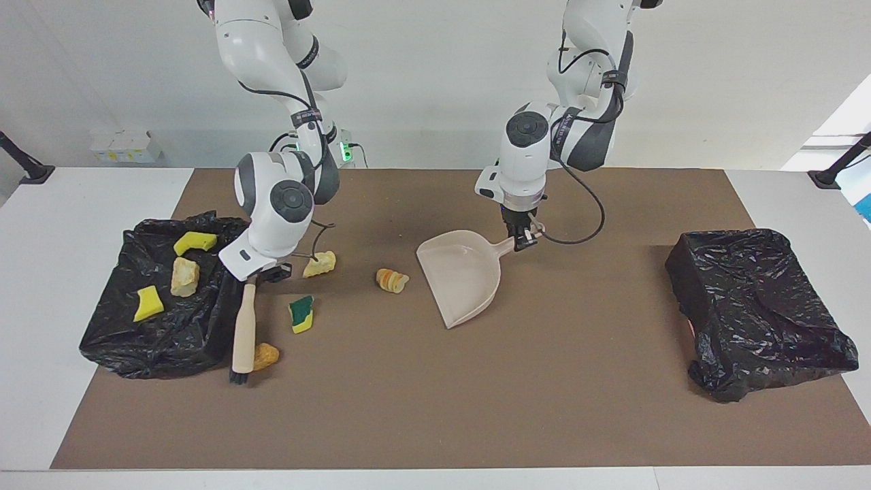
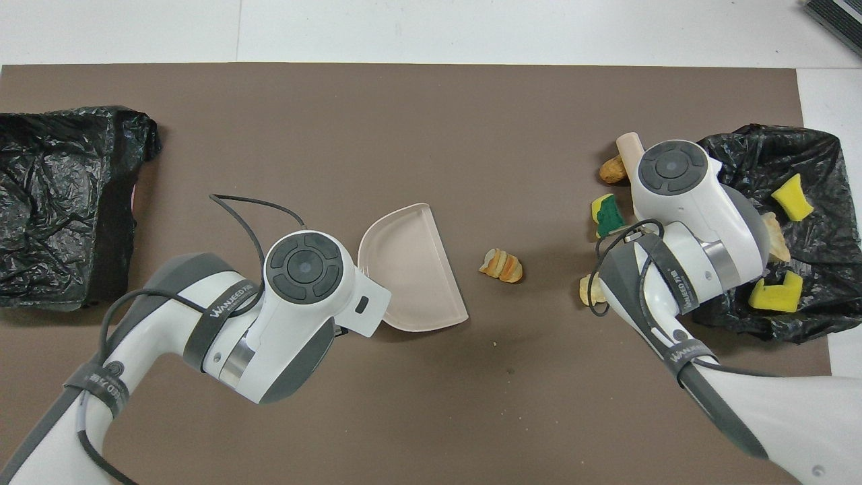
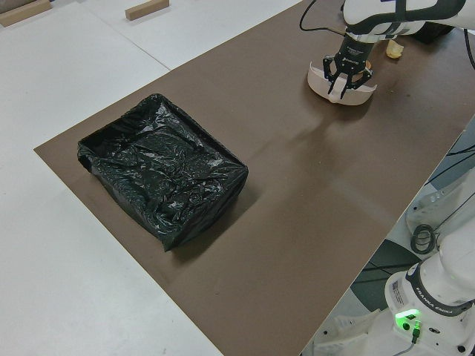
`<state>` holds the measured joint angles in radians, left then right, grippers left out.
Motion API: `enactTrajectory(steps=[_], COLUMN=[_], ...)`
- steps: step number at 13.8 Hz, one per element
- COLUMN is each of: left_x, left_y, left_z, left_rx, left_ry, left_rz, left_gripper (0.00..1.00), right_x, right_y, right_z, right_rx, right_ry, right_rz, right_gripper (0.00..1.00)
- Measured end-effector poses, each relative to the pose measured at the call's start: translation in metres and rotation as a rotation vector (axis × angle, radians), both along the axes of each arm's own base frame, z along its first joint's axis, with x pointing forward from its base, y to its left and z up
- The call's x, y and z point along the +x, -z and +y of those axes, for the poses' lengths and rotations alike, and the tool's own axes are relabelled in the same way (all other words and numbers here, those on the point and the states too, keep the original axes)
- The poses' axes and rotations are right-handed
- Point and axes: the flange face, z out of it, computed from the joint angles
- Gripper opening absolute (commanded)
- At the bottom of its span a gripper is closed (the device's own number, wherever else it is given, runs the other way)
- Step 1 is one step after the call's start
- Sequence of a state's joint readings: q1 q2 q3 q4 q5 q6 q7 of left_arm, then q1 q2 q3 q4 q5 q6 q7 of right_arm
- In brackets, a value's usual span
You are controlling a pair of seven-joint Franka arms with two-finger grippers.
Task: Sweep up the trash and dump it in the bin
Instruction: 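Sweep bread pieces toward the dustpan with the brush in the right gripper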
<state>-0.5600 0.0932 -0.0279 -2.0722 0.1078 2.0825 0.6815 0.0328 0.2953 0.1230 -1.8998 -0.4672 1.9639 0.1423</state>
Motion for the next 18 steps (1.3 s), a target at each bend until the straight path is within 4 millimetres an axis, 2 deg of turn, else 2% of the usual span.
enactTrajectory(steps=[2, 6, 9, 14, 16, 18], left_x=[-0.001, -0.001, -0.001, -0.001, -0.001, -0.001], left_y=[0.0, 0.0, 0.0, 0.0, 0.0, 0.0], left_z=[0.001, 0.001, 0.001, 0.001, 0.002, 0.002], left_rx=[0.001, 0.002, 0.002, 0.002, 0.003, 0.003], left_ry=[0.001, 0.001, 0.001, 0.001, 0.001, 0.001], left_rz=[-0.001, 0.0, 0.0, 0.0, 0.0, 0.0], left_gripper=[0.0, 0.0, 0.0, 0.0, 0.0, 0.0], right_x=[-0.005, -0.024, -0.042, -0.078, -0.088, -0.087], right_y=[0.001, -0.001, -0.005, -0.011, -0.016, -0.028], right_z=[0.022, 0.09, 0.138, 0.206, 0.225, 0.231], right_rx=[0.048, 0.161, 0.254, 0.364, 0.446, 0.508], right_ry=[-0.044, -0.094, -0.113, -0.156, -0.128, -0.092], right_rz=[0.039, 0.084, 0.123, 0.206, 0.235, 0.245], right_gripper=[0.0, 0.0, 0.0, 0.0, 0.0, 0.0])
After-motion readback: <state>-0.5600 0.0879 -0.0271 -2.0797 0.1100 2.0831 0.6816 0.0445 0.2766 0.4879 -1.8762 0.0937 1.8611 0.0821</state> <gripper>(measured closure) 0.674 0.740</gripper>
